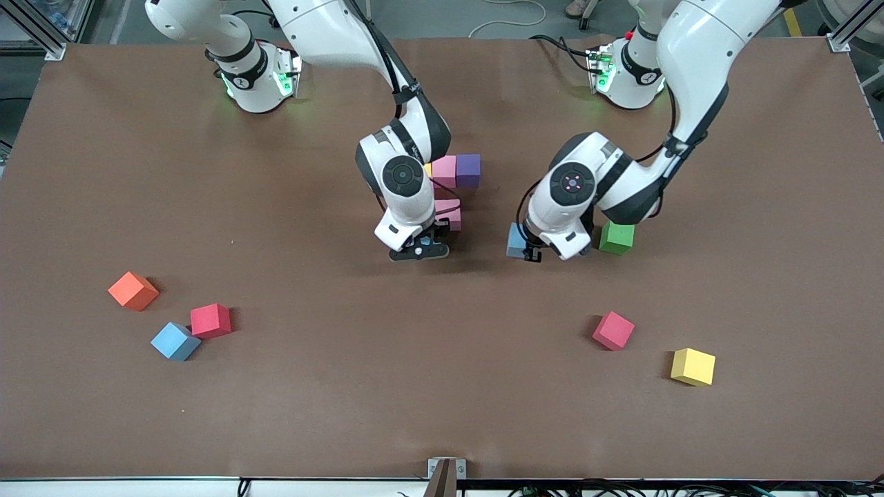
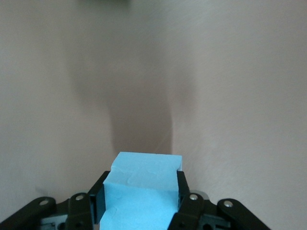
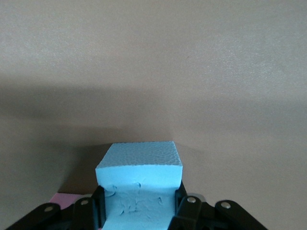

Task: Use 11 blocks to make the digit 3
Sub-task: 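Place the blue cube with the left gripper while the right gripper opens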

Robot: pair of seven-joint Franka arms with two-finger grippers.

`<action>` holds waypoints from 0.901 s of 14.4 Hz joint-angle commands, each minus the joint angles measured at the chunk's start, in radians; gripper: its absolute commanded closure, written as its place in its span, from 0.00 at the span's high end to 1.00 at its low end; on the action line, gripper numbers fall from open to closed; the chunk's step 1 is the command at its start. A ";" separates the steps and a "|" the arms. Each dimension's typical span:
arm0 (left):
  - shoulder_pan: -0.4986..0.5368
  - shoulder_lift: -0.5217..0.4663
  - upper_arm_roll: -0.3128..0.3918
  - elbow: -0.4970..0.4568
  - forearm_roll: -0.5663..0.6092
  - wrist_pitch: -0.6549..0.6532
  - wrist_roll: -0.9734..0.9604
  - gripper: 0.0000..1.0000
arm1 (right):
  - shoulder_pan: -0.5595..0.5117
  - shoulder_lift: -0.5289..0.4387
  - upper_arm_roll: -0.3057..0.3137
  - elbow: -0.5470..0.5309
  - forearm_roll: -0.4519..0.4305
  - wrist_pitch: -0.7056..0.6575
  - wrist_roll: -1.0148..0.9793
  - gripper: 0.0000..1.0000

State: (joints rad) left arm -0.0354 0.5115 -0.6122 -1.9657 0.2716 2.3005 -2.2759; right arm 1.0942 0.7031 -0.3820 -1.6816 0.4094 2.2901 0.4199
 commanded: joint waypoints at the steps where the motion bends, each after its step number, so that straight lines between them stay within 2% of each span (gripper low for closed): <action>1: -0.050 -0.001 0.000 -0.009 -0.008 0.010 -0.190 0.25 | 0.009 -0.001 -0.006 -0.020 0.003 -0.014 -0.001 0.05; 4: -0.083 0.016 0.000 -0.005 -0.005 0.020 -0.241 0.25 | 0.009 -0.001 -0.006 -0.020 0.003 -0.011 -0.001 0.07; 6: -0.090 0.030 0.002 -0.005 -0.002 0.065 -0.252 0.25 | 0.006 0.001 -0.005 -0.017 0.005 -0.011 -0.001 0.17; 7: -0.092 0.032 0.003 -0.001 -0.002 0.066 -0.252 0.25 | 0.004 0.003 -0.006 -0.013 0.005 -0.011 -0.001 0.28; 8: -0.093 0.038 0.003 0.001 0.001 0.070 -0.252 0.25 | 0.004 0.003 -0.006 -0.013 0.005 -0.011 -0.003 0.49; 9: -0.101 0.044 0.003 0.002 0.003 0.071 -0.252 0.25 | 0.001 0.003 -0.006 -0.012 0.003 -0.009 -0.009 0.81; 10: -0.115 0.044 0.003 0.004 0.001 0.073 -0.258 0.25 | -0.002 0.003 -0.006 -0.010 0.003 -0.009 -0.015 1.00; 13: -0.130 0.053 0.003 0.002 0.003 0.073 -0.274 0.25 | -0.005 0.003 -0.006 -0.006 0.002 -0.009 -0.018 1.00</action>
State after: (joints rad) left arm -0.1495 0.5576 -0.6112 -1.9666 0.2716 2.3624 -2.5218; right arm 1.0927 0.7075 -0.3863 -1.6843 0.4093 2.2852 0.4174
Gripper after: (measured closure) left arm 0.427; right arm 0.137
